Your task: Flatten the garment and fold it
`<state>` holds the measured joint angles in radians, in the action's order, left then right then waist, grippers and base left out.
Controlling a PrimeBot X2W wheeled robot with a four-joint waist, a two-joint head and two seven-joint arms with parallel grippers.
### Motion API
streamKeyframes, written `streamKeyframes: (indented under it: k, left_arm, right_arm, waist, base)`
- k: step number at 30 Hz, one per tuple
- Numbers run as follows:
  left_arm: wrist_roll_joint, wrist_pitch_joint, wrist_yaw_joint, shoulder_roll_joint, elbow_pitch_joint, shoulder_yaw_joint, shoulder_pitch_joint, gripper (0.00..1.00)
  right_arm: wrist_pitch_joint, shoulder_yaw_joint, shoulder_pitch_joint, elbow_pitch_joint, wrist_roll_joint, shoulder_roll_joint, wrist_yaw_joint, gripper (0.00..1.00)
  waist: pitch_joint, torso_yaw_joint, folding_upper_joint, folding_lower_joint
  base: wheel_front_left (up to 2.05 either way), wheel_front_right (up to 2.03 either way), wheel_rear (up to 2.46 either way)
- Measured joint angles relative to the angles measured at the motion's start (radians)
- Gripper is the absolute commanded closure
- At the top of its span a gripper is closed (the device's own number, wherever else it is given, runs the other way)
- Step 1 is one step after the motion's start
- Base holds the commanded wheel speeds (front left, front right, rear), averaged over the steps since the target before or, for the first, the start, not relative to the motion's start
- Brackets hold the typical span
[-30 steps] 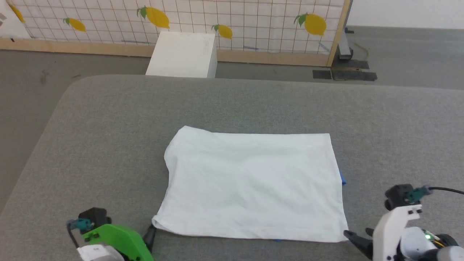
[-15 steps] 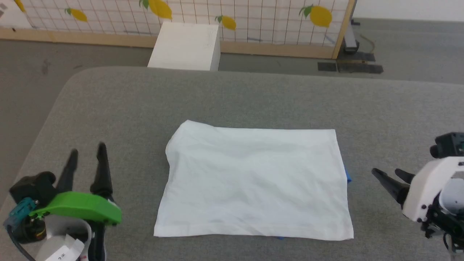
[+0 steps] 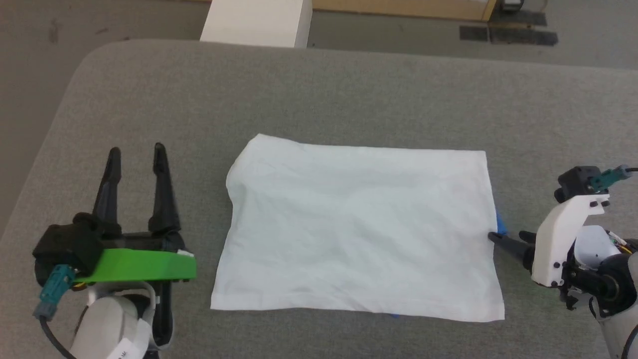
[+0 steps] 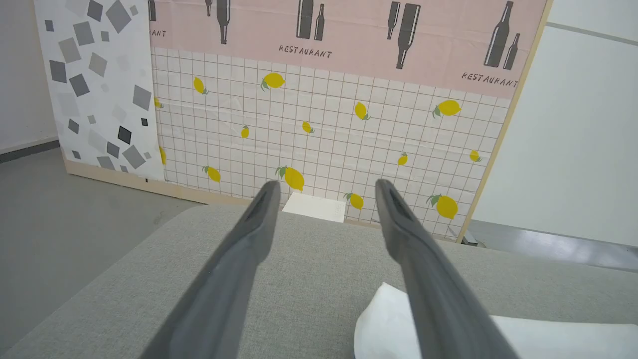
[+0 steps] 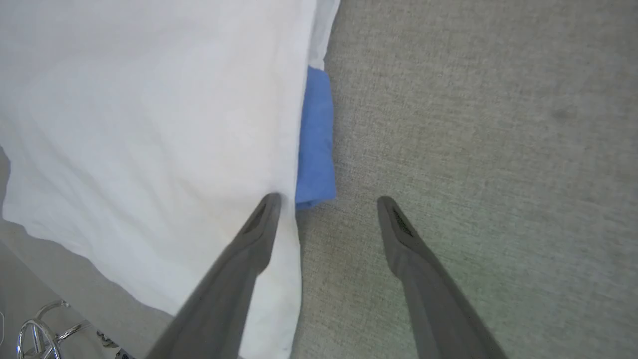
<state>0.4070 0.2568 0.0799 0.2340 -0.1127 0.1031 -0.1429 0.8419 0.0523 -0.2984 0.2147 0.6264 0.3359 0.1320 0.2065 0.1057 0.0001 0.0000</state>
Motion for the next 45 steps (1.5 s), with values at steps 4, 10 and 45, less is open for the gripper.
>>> streamKeyframes:
  k: [4, 10, 45]
  left_arm:
    - [-0.015, 0.0, -0.021, -0.046, 0.008, -0.02, 0.0, 0.0]
    - [-0.052, 0.0, -0.063, -0.091, 0.026, -0.063, 0.0, 0.0]
    - [-0.117, 0.0, -0.165, -0.169, 0.084, -0.14, 0.042, 0.0]
  right_arm:
    - [-0.002, 0.038, -0.016, 0.027, 0.027, 0.01, 0.0, 0.0]
    - [-0.037, 0.117, -0.066, 0.052, 0.076, 0.007, 0.0, 0.0]
    - [-0.031, -0.077, -0.054, 0.248, -0.034, 0.206, 0.001, 1.0]
  waist:
    - [0.033, 0.011, 0.0, 0.0]
    - [0.066, 0.027, 0.0, 0.0001]
    - [-0.022, -0.016, 0.0, 0.0001]
  base:
    - [0.0, 0.0, 0.0]
    - [0.0, 0.0, 0.0]
    - [0.0, 0.0, 0.0]
